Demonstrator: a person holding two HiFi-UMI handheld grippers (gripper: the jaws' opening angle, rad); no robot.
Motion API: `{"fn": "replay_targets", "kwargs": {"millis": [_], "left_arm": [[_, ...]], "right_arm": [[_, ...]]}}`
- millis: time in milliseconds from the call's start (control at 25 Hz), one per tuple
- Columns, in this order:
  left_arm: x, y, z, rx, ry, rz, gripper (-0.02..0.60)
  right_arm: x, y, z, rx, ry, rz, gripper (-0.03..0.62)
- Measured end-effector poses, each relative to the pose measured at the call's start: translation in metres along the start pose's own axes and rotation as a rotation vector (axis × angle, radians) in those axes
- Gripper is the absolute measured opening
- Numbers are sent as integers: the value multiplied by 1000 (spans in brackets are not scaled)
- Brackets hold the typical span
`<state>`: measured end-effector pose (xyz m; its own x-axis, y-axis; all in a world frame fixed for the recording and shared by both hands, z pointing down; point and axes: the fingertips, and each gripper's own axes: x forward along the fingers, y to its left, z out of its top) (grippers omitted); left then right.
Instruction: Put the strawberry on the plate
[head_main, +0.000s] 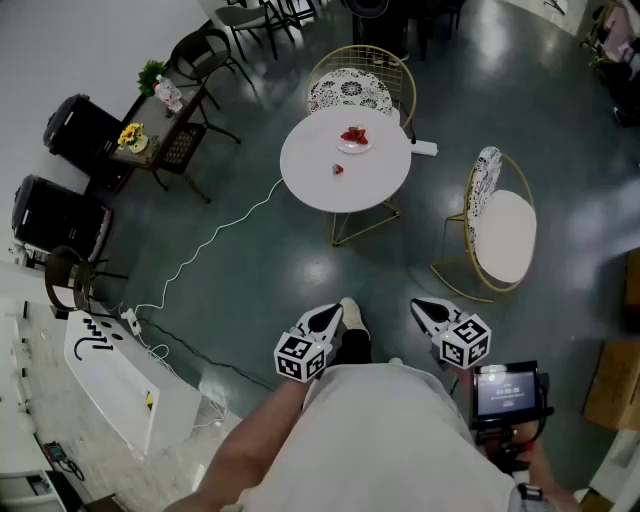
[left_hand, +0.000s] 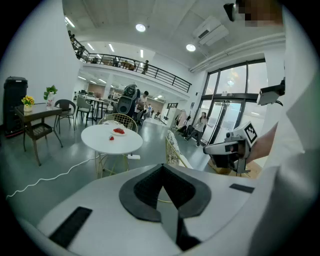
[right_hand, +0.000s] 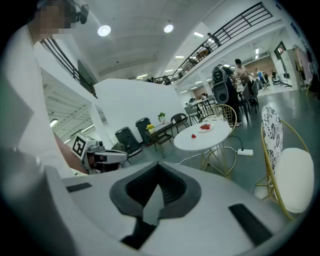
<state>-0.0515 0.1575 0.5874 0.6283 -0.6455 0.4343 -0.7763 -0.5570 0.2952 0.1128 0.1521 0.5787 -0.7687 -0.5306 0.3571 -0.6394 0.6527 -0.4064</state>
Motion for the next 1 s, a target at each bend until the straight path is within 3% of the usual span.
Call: {"fn": "replay_targets", "kwargs": {"millis": [160,320,520,800,1000], "left_arm": [[-53,-63,-57,-13,47,-4,5],[-91,-92,-88,-14,59,17,5],[-125,-101,-100,-4,41,58,5],[-166,-76,-111,-9,0,128,5],[-183,-75,-122,-6,8,118,5]], "right_arm": [[-51,53,-57,15,40,11,5],[-77,87,-84,24,19,3,5],[-83,121,-89,-3,-1,51,5],[-56,152,-89,-64,15,87,5],[-49,170,-99,-92,57,64,5]]}}
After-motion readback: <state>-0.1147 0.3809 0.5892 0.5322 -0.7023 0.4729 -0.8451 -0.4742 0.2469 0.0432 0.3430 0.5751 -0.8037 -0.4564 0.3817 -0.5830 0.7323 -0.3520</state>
